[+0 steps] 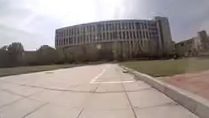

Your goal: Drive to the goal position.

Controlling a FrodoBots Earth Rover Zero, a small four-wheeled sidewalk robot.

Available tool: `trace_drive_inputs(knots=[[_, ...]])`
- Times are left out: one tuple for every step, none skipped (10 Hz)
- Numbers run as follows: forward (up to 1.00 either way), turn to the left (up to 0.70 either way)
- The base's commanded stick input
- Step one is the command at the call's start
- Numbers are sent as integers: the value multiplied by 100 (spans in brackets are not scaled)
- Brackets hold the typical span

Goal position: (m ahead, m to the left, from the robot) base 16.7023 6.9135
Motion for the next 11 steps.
trace_drive_inputs(knots=[[70, 0], [70, 0], [70, 0], [70, 0], [70, 0], [70, 0], [70, 0], [70, 0], [70, 0], [70, 0], [70, 0]])
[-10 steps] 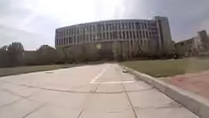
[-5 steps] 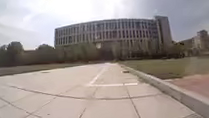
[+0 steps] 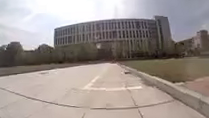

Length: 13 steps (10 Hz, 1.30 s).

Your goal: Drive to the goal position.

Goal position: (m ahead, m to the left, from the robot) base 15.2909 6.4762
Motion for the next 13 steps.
trace_drive_inputs(knots=[[70, 0], [70, 0], [70, 0], [70, 0], [70, 0], [70, 0], [70, 0], [70, 0], [70, 0], [70, 0], [70, 0], [70, 0], [70, 0]])
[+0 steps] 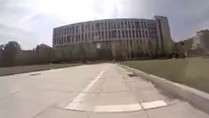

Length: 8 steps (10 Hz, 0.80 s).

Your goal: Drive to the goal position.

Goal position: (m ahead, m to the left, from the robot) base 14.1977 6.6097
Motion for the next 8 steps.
trace_drive_inputs(knots=[[70, 0], [70, 0], [70, 0], [70, 0], [70, 0], [70, 0], [70, 0], [70, 0]])
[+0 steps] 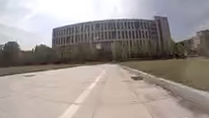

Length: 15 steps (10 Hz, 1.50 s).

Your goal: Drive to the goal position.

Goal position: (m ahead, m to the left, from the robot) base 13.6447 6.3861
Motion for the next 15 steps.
trace_drive_inputs(knots=[[70, 0], [70, 0], [70, 0], [70, 0], [70, 0], [70, 0], [70, 0], [70, 0], [70, 0], [70, 0], [70, 0], [70, 0], [70, 0], [70, 0], [70, 0]])
